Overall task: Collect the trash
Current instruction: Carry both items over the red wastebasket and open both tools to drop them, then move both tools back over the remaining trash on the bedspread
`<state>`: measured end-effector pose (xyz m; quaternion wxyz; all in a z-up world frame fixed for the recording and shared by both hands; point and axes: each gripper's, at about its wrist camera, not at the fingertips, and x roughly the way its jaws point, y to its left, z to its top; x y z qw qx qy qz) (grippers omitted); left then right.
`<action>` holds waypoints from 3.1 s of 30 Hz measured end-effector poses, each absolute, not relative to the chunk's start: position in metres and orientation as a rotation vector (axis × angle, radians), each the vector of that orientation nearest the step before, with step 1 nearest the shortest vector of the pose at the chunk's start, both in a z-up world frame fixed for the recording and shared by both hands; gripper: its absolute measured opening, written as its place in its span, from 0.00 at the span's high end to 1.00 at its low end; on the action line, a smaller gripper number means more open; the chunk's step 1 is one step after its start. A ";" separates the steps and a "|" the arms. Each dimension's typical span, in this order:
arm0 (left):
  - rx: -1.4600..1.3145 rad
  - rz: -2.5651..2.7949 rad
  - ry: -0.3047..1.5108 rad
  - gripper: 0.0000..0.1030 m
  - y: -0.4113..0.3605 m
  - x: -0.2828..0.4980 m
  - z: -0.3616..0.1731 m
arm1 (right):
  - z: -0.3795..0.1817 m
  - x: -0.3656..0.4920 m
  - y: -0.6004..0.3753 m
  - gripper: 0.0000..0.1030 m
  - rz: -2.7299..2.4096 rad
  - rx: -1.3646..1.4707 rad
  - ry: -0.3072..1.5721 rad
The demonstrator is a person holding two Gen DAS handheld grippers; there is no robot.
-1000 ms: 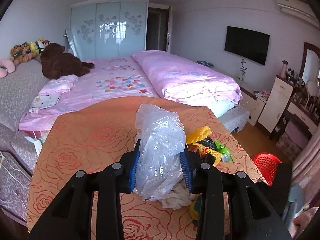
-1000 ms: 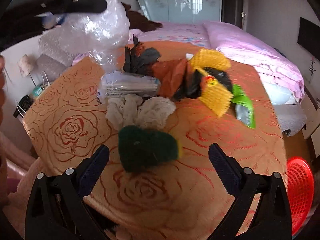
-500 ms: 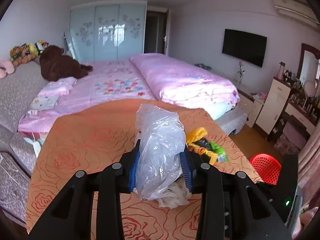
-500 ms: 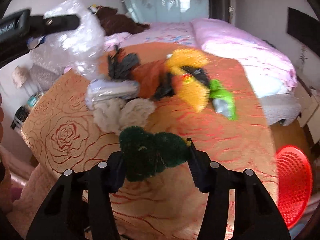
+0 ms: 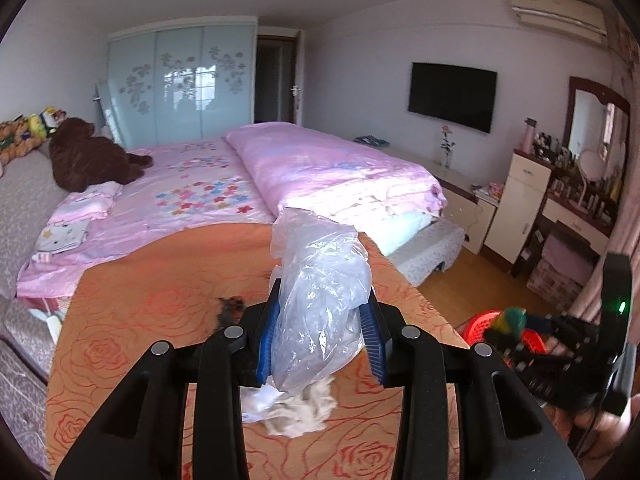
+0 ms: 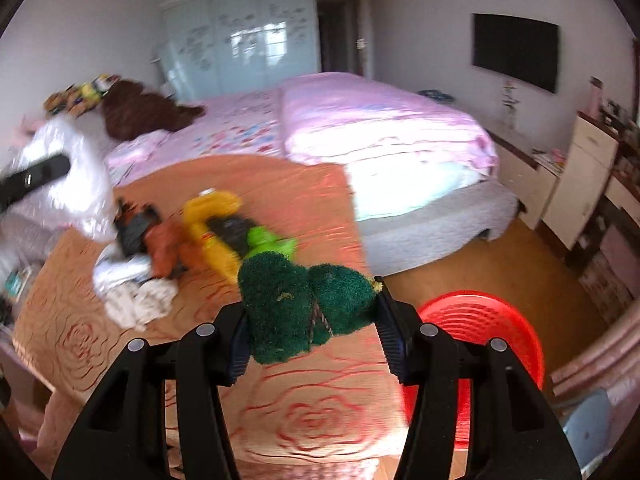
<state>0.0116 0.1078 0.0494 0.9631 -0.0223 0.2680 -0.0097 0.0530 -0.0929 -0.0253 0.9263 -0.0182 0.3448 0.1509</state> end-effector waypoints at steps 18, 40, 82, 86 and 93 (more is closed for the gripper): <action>0.071 -0.268 0.636 0.66 -0.002 0.062 0.006 | -0.017 0.057 -0.199 0.50 0.040 0.064 0.686; 0.242 -0.528 0.848 0.59 -0.126 0.114 -0.080 | -0.079 0.084 -0.267 0.48 -0.080 0.222 0.834; 0.139 -0.126 0.730 0.23 0.016 0.052 -0.042 | -0.048 0.043 -0.169 0.13 0.070 0.081 0.702; 0.074 -0.021 0.727 0.23 0.065 0.042 -0.037 | -0.052 0.039 -0.145 0.13 0.129 0.046 0.721; -0.018 0.100 0.718 0.23 0.131 0.024 -0.033 | -0.058 0.034 -0.122 0.13 0.184 0.015 0.746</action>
